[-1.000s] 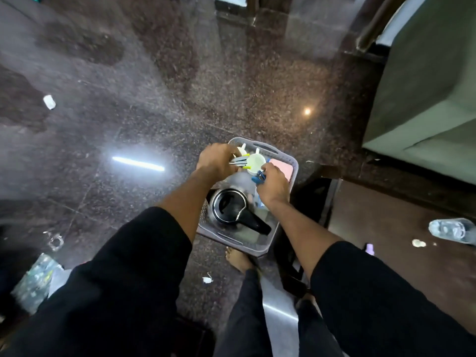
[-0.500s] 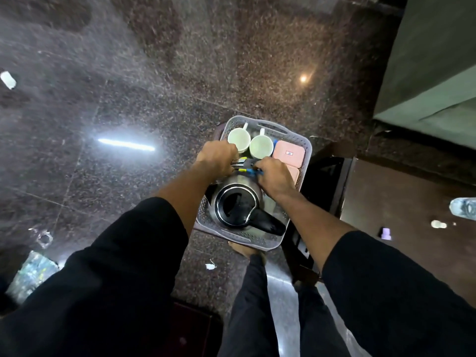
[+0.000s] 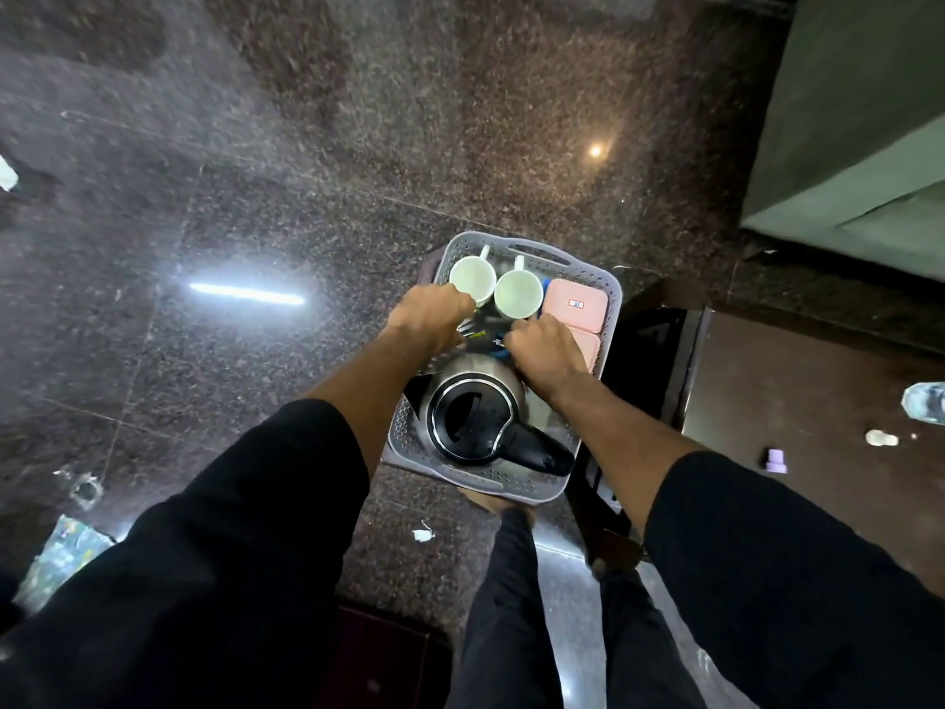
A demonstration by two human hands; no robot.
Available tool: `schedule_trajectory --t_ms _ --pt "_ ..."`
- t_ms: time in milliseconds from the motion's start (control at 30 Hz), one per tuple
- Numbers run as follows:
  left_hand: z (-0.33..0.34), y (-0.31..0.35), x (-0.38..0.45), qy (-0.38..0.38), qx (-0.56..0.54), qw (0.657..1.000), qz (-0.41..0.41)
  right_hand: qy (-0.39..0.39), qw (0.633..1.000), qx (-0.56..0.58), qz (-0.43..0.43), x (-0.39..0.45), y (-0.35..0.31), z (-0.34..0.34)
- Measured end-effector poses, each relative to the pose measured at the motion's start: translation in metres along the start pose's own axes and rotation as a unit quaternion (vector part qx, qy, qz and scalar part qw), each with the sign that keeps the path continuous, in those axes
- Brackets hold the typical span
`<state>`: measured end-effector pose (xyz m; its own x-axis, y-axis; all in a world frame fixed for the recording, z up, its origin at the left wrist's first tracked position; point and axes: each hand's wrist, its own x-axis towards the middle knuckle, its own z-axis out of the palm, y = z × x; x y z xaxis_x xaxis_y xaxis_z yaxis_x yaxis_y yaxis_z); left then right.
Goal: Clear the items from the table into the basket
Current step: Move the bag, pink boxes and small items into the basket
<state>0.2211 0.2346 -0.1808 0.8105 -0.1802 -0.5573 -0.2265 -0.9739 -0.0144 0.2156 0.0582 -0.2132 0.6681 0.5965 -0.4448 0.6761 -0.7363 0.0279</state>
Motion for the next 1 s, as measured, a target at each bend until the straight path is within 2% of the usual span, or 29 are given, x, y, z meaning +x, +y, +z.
schedule_trajectory --t_ms 267,433,533,633,700,1000 --pt "-0.001 -0.004 -0.007 -0.003 -0.073 0.997 -0.025 -0.042 0.999 0.003 -0.010 -0.002 -0.004 -0.007" --pt "-0.026 0.008 -0.017 0.067 -0.142 0.986 -0.057 -0.029 0.998 0.047 0.015 -0.020 0.000 -0.023" --pt "-0.044 0.024 -0.027 0.107 -0.217 0.966 -0.085 -0.015 0.998 0.055 0.029 -0.039 0.004 -0.037" --pt "-0.064 0.054 -0.040 0.137 -0.298 0.936 -0.129 -0.003 0.995 0.088 0.049 -0.064 0.015 -0.052" --pt "-0.080 0.086 -0.050 0.145 -0.322 0.927 -0.129 0.014 0.987 0.134 0.087 -0.088 0.029 -0.060" --pt "-0.138 0.263 -0.098 0.144 -0.311 0.932 -0.120 0.052 0.946 0.241 0.209 -0.245 0.104 -0.078"
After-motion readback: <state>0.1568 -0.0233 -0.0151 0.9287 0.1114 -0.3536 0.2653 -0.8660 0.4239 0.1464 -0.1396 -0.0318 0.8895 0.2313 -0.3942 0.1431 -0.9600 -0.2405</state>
